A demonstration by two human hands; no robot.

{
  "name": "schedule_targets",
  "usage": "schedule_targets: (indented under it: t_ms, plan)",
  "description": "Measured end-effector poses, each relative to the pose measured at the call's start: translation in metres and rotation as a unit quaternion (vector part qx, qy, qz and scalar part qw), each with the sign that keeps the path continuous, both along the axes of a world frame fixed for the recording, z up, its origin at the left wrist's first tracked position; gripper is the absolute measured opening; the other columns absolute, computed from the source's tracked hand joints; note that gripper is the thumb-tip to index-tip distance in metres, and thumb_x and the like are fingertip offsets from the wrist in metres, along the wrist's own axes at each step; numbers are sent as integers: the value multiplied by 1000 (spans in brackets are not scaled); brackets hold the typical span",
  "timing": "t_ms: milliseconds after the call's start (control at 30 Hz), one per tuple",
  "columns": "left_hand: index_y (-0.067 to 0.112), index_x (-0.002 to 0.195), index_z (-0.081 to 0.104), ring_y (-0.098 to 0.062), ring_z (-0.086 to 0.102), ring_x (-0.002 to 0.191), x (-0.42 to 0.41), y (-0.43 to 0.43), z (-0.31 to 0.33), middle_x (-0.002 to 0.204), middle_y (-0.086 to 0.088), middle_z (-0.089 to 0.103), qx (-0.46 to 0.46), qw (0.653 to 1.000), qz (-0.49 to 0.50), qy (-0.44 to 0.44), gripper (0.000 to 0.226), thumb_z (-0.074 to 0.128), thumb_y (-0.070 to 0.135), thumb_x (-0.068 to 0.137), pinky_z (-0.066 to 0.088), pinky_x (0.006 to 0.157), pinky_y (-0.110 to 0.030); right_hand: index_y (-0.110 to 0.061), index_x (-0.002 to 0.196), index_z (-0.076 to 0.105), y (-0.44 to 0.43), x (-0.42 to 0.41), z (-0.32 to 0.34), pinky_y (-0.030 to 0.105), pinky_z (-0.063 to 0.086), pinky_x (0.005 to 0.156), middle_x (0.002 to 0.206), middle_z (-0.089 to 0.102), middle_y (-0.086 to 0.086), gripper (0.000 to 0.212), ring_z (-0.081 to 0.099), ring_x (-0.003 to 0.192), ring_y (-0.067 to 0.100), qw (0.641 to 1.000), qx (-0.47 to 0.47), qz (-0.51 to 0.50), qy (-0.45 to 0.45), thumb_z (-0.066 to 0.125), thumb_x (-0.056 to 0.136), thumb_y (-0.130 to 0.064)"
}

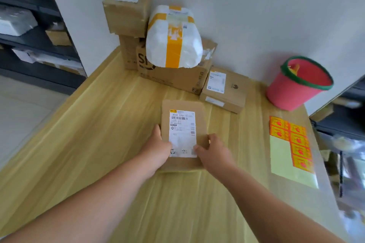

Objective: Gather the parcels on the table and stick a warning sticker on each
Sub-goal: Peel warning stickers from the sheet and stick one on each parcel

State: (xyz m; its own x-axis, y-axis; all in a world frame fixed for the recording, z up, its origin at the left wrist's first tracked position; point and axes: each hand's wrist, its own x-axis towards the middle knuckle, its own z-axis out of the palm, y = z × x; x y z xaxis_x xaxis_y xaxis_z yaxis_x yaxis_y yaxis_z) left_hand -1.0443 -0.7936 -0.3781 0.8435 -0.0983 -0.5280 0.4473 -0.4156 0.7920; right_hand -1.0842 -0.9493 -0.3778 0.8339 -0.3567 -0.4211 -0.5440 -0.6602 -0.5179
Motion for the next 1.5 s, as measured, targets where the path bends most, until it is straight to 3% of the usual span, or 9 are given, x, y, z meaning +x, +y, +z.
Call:
schedule_targets:
  t_ms: [133,367,433,500,567,667,767,967,1500]
  plan:
    - [35,151,7,-22,48,120,24,-21,-2,146,7,42,35,996,-83,-1,74,42,12,90,40,93,-31,-15,124,44,-13,-8,-2,38,51,83,112,59,1,44,59,99,23,997,24,-71,-11,59,88,-34]
    - [31,152,3,-20,36,133,39,-32,-17,156,3,25,54,988,-142,12,71,39,11,94,30,94,-29,-12,125,46,-13,-10,-12,33,49,79,118,57,3,47,59,103,23,994,26,-111,-1,62,87,-35]
    - [31,152,2,-12,50,107,41,-30,-23,155,4,26,55,988,-147,18,68,36,12,96,37,79,-24,-13,126,46,-9,-9,-16,37,51,82,118,59,4,49,60,103,24,993,26,-113,1,62,87,-36]
    - [31,152,2,1,36,69,43,-25,-28,153,4,31,66,986,-149,18,66,35,14,98,28,57,-17,-13,125,46,-6,-6,-19,40,52,84,116,60,5,49,60,102,25,993,25,-115,-6,64,86,-36]
    - [30,152,3,0,35,65,45,-20,-32,152,3,33,95,982,-162,11,65,37,18,98,28,55,-16,-13,126,46,-4,-5,-20,39,52,84,116,60,5,49,60,103,25,993,24,-116,-9,64,86,-36]
    - [25,152,4,-22,51,110,47,-18,-28,153,-2,31,200,959,-194,-42,70,43,33,95,48,82,-34,-15,135,42,-7,-9,-17,34,49,85,125,57,5,54,57,110,24,993,31,-114,-8,59,89,-39]
    - [18,152,6,-29,25,139,44,-29,-12,155,-6,23,288,909,-245,-177,74,44,42,93,29,111,-43,-17,145,32,-16,-16,-9,36,44,95,140,48,5,61,51,123,24,992,16,-122,-18,53,93,-42]
    - [20,152,3,-26,5,147,25,-79,31,161,-6,6,264,843,-339,-323,72,38,48,96,10,118,-41,-18,142,38,-49,-35,16,39,44,100,139,49,5,57,51,123,24,985,-31,-158,-62,53,94,-42]
    - [21,152,1,-24,0,148,-10,-266,17,161,-4,0,270,764,-479,-337,70,35,47,97,8,118,-41,-15,139,42,-235,-86,-11,36,37,100,142,43,6,53,42,128,26,968,-125,-214,-32,53,94,-41]
